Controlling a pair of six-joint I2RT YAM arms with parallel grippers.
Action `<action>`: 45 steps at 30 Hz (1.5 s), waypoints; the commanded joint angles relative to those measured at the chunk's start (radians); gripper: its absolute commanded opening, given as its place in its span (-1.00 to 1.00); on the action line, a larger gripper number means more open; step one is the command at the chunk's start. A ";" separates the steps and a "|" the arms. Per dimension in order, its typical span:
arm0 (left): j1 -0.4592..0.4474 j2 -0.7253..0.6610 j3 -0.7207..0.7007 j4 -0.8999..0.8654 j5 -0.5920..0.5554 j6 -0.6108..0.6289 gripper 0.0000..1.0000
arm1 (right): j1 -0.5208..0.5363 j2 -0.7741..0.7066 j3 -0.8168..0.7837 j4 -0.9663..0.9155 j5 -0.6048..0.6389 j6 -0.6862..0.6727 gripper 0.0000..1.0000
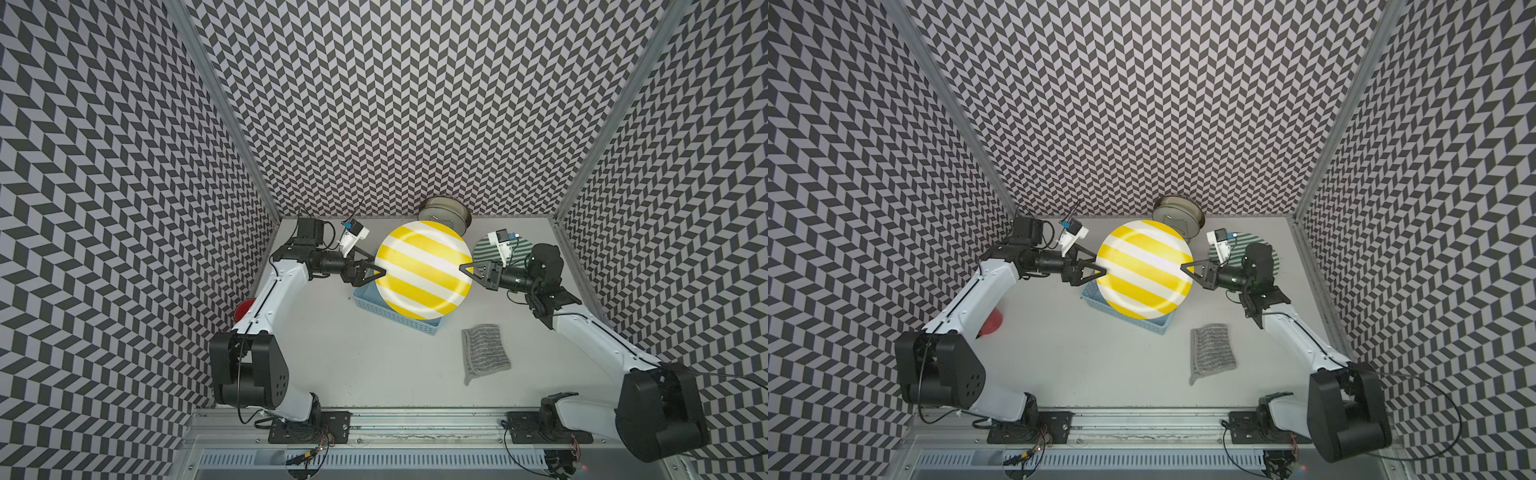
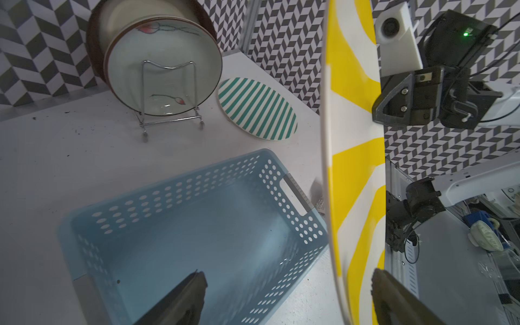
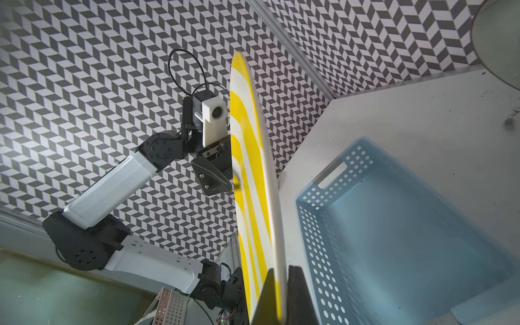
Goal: Wipe the wet plate dry
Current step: Pick up the plate from the bin, then pick up the towel at the center of the board.
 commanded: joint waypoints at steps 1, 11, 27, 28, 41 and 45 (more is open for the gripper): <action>-0.014 -0.011 0.020 -0.065 0.108 0.073 0.82 | 0.019 -0.025 0.010 0.120 -0.043 0.005 -1.00; -0.038 -0.039 -0.003 -0.062 0.157 0.080 0.32 | 0.037 -0.002 0.015 0.138 -0.035 0.001 -1.00; -0.039 -0.040 -0.014 0.006 0.149 -0.002 -1.00 | 0.044 -0.019 0.056 -0.066 0.163 -0.095 -0.50; -0.039 -0.046 -0.016 0.017 0.149 -0.013 -1.00 | 0.044 -0.027 0.059 -0.098 0.214 -0.110 -0.31; 0.000 -0.102 -0.027 0.219 0.140 -0.180 -1.00 | 0.323 -0.192 -0.062 -0.668 1.086 -0.008 0.25; 0.005 -0.099 -0.034 0.271 0.137 -0.217 -1.00 | 0.448 -0.253 -0.193 -0.750 1.219 0.142 0.36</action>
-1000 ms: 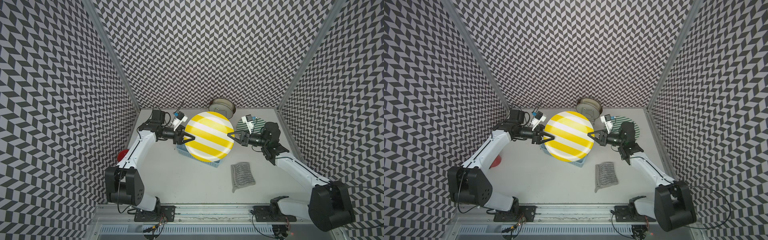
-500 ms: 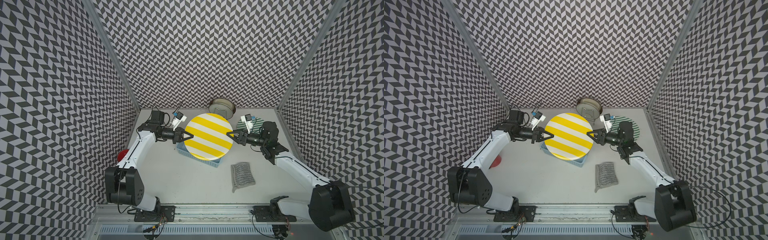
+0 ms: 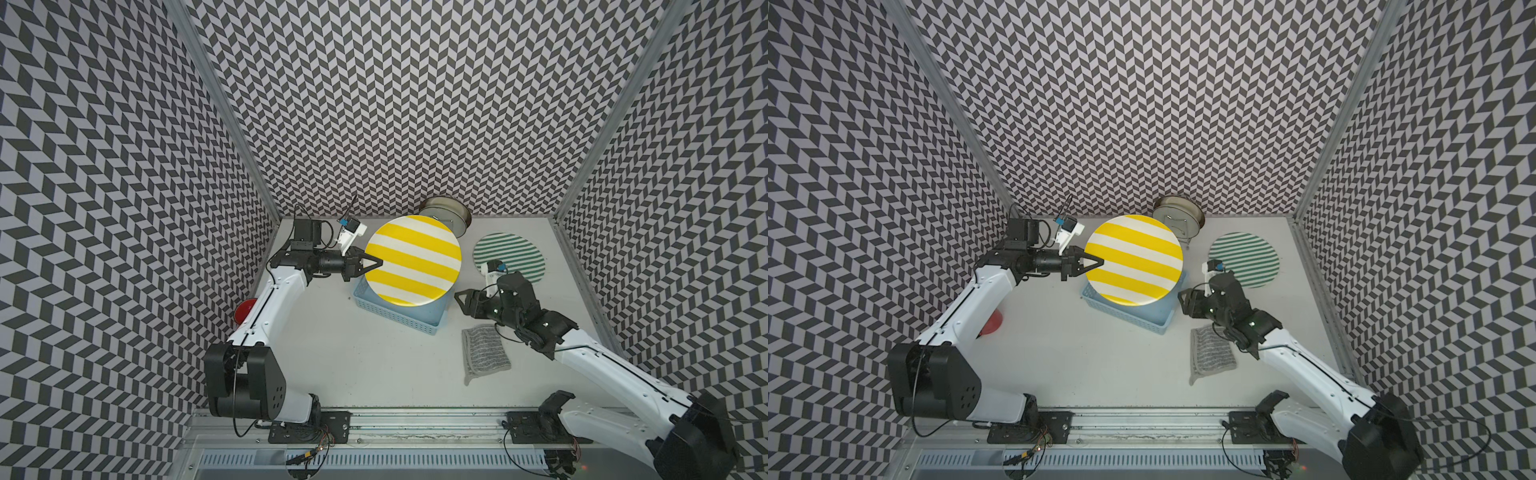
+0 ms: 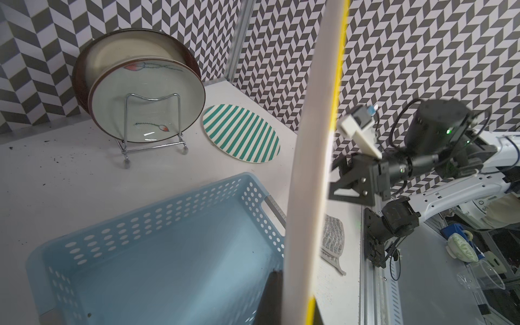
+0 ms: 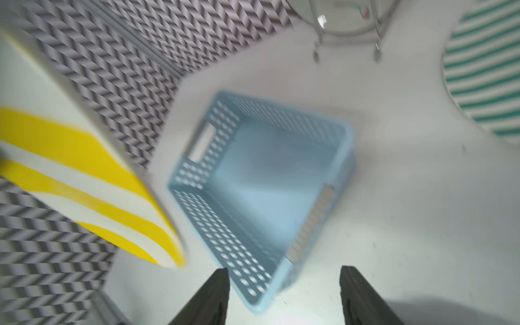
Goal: Wipe the wet plate dry
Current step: Pick up the towel at the center of the board.
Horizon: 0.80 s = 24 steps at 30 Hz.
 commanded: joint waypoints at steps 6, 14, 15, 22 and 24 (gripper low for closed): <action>0.003 -0.028 -0.008 0.174 0.073 -0.113 -1.00 | 0.136 -0.037 -0.161 -0.203 0.245 0.225 0.42; 0.002 -0.038 -0.013 0.172 0.059 -0.108 -1.00 | 0.219 0.070 -0.139 -0.242 0.338 0.294 0.41; 0.002 -0.037 -0.013 0.173 0.059 -0.109 -1.00 | 0.220 0.083 -0.141 -0.236 0.338 0.296 0.40; 0.002 -0.039 -0.023 0.182 0.055 -0.113 -1.00 | 0.243 0.222 -0.171 -0.112 0.304 0.288 0.12; 0.002 -0.040 -0.032 0.189 0.051 -0.117 -1.00 | 0.247 0.246 -0.164 -0.110 0.316 0.291 -0.19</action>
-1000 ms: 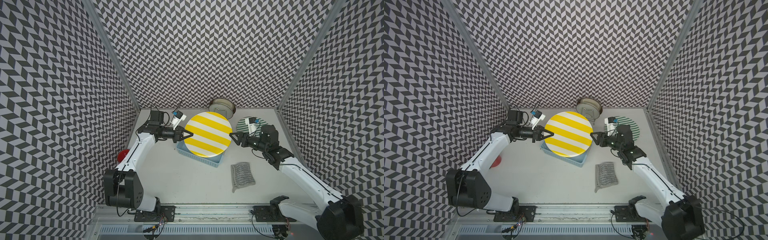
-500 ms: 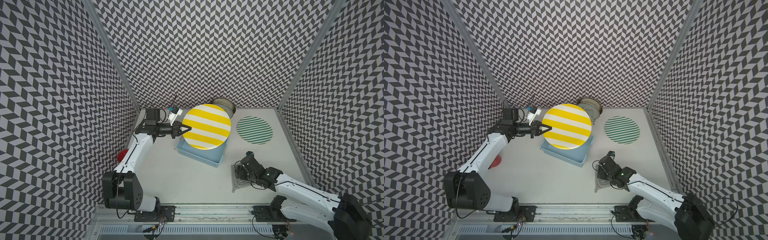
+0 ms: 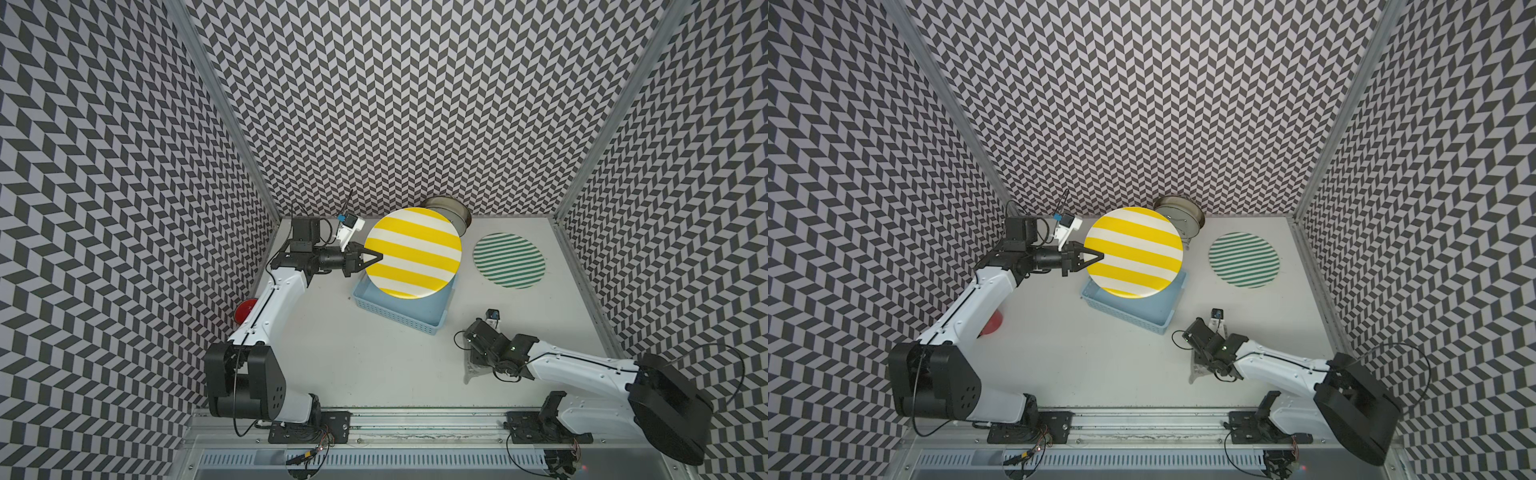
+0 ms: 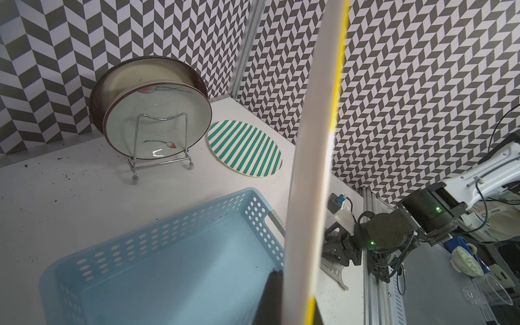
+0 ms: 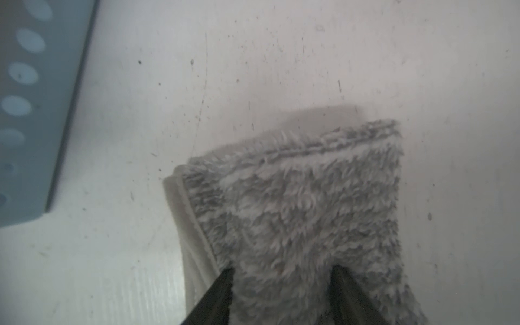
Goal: Wipe the wet plate dry
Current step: Pick up the towel at the center of the board.
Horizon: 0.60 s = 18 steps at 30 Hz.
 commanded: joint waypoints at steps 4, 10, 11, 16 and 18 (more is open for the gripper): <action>0.001 -0.037 -0.016 0.055 0.021 -0.013 -1.00 | 0.014 0.016 0.034 -0.018 0.065 0.028 -0.99; 0.001 -0.050 -0.070 0.174 -0.081 -0.169 -1.00 | 0.013 -0.280 0.114 -0.039 0.205 -0.028 -1.00; 0.001 -0.055 -0.081 0.203 -0.087 -0.204 -1.00 | 0.012 -0.346 0.116 -0.002 0.215 -0.068 -1.00; -0.022 -0.055 -0.115 0.266 -0.093 -0.331 -1.00 | 0.011 -0.555 0.115 0.332 0.154 -0.354 -1.00; -0.037 -0.053 -0.123 0.271 -0.119 -0.353 -1.00 | 0.011 -0.551 0.143 0.455 0.082 -0.450 -1.00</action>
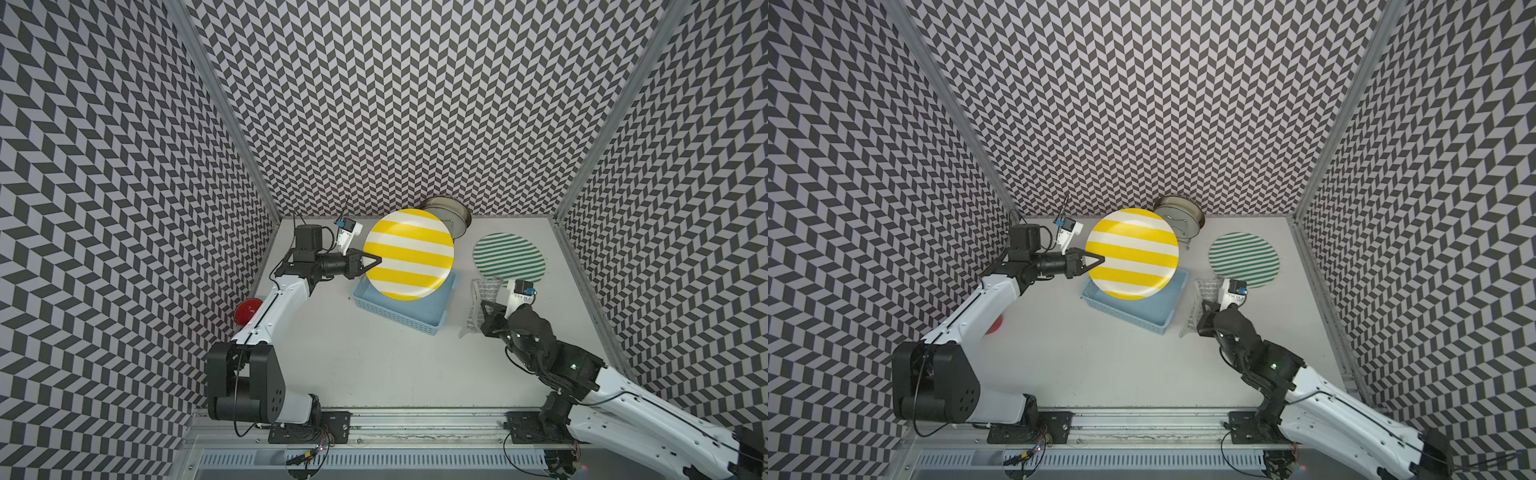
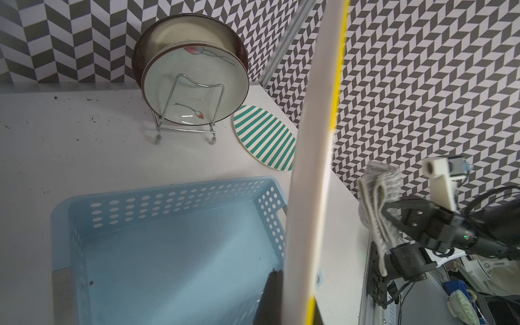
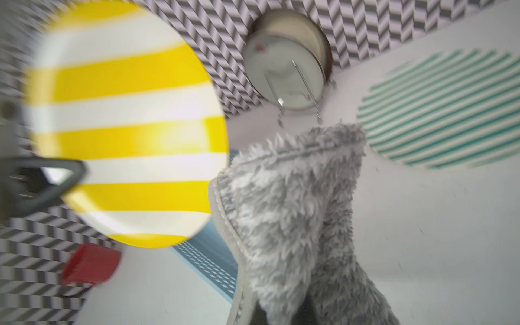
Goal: Wipe the wet plate dry
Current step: Pick up the towel at the center of the board, then wipe the plate with towel.
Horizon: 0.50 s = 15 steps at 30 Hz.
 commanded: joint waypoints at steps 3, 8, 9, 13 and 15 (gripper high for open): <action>-0.036 -0.042 -0.020 0.129 0.014 -0.108 -1.00 | 0.002 0.114 0.145 0.349 -0.192 -0.323 -1.00; -0.048 -0.050 -0.030 0.149 0.041 -0.115 -1.00 | 0.002 0.438 0.455 0.289 -0.307 -0.408 -1.00; -0.049 -0.051 -0.031 0.150 0.049 -0.114 -1.00 | 0.002 0.499 0.510 0.285 -0.312 -0.415 -1.00; -0.058 -0.061 -0.033 0.147 0.053 -0.108 -1.00 | 0.002 0.715 0.703 0.277 -0.289 -0.427 -1.00; -0.064 -0.064 -0.032 0.142 0.054 -0.104 -1.00 | 0.003 0.798 0.779 0.289 -0.278 -0.430 -1.00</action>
